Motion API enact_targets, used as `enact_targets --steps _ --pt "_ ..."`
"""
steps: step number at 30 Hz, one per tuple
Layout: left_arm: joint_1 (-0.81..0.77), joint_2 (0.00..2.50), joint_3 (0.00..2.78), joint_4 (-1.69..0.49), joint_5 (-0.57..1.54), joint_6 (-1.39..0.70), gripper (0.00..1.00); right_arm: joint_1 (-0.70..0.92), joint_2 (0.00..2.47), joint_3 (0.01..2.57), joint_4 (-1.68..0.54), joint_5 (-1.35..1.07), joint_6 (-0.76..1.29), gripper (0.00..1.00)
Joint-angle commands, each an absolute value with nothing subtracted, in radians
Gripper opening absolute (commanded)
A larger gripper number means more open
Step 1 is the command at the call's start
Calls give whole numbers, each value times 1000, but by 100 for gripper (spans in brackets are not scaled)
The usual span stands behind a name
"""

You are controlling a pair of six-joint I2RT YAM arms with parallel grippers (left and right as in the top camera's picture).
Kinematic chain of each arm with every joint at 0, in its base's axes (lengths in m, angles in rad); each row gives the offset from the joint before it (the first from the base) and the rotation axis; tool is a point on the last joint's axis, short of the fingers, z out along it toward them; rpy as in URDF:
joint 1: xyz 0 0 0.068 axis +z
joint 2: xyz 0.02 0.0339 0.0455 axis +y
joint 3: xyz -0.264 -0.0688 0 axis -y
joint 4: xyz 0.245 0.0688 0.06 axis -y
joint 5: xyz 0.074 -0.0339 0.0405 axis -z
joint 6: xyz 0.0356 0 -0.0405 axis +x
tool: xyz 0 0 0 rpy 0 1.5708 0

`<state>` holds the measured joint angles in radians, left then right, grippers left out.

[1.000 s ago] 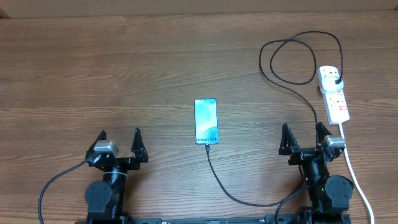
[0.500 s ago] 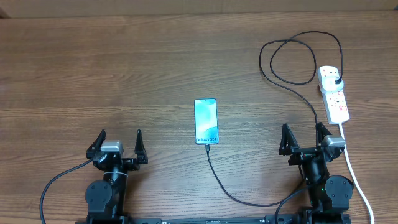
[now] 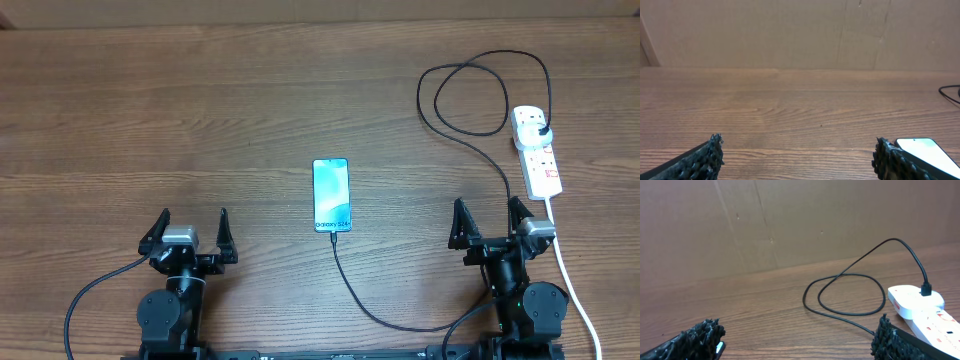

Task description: Plug charger to phone and switch on socket

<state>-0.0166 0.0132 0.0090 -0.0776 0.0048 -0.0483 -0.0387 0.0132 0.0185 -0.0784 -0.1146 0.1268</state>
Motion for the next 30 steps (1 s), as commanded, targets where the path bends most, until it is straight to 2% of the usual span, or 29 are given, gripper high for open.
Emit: enact_targets --steps 1,12,17,30 --pt "-5 4 5 -78 15 -25 100 -35 12 8 -74 -105 126 100" --pt "-5 4 5 -78 15 -25 99 -35 11 8 -81 -49 118 100" --pt "-5 4 5 -78 15 -25 100 -33 11 8 -83 -46 -3 100" --pt "-5 4 5 -78 15 -25 99 -33 11 8 -81 -46 -5 100"
